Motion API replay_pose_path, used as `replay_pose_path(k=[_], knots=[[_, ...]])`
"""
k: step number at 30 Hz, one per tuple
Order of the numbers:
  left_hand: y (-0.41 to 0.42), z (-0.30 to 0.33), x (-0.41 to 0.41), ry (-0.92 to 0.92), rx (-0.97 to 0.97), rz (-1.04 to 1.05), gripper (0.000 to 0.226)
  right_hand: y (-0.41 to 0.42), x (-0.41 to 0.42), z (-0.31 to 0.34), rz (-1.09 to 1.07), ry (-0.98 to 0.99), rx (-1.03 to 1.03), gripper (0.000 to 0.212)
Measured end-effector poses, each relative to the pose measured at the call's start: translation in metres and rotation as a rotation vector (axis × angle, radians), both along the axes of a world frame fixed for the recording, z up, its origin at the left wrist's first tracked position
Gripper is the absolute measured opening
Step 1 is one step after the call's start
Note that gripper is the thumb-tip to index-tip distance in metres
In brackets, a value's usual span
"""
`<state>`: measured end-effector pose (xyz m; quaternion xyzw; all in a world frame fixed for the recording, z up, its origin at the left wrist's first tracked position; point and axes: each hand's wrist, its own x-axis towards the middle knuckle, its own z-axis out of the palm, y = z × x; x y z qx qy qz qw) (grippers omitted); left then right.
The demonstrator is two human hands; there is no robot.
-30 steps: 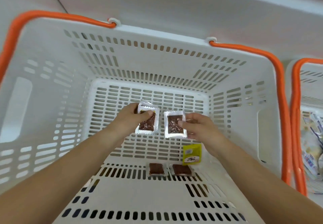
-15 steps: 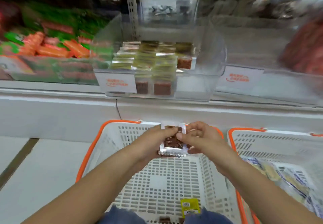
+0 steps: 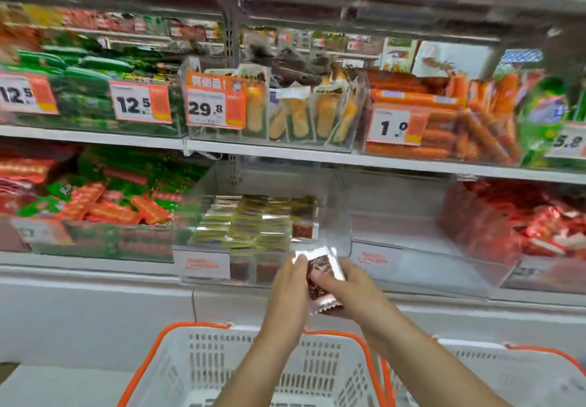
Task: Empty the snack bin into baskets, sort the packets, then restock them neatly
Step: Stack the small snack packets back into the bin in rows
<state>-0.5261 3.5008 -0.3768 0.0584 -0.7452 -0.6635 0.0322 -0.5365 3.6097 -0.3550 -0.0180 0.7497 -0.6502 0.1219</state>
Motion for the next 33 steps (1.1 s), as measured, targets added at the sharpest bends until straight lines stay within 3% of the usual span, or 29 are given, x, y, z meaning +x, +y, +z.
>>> replay_pose_path(k=[3, 5, 8, 12, 16, 19, 24, 28, 33], knots=[[-0.036, -0.012, -0.026, 0.117, -0.633, 0.151, 0.066, -0.006, -0.039, 0.020, -0.028, 0.295, 0.355, 0.040], [-0.062, -0.013, -0.038, 0.187, -0.977, 0.227, 0.064, -0.013, -0.070, 0.032, 0.040, 0.472, 0.690, 0.050], [-0.086, -0.018, -0.051, 0.084, -1.108, 0.128, 0.060, -0.028, -0.124, 0.027, 0.200, 0.510, 1.193, 0.053], [-0.100, -0.025, -0.056, 0.072, -1.191, 0.054, 0.059, -0.043, -0.172, -0.007, 0.356, 0.222, 1.372, 0.056], [-0.104, -0.026, -0.057, 0.096, -1.194, 0.047, 0.059, -0.039, -0.195, -0.033, 0.322, 0.170, 1.315, 0.063], [-0.106, -0.024, -0.055, 0.092, -1.171, 0.029, 0.059, -0.040, -0.201, -0.039, 0.189, 0.166, 1.160, 0.068], [-0.106, -0.023, -0.054, 0.101, -1.156, 0.028, 0.057, -0.045, -0.207, -0.038, -0.067, 0.092, 1.098, 0.078], [-0.107, -0.023, -0.053, 0.110, -1.152, 0.024, 0.057, -0.049, -0.213, -0.034, -0.072, 0.014, 1.058, 0.084], [-0.107, -0.021, -0.052, 0.121, -1.147, 0.020, 0.057, -0.049, -0.220, -0.036, -0.071, -0.058, 0.771, 0.072]])
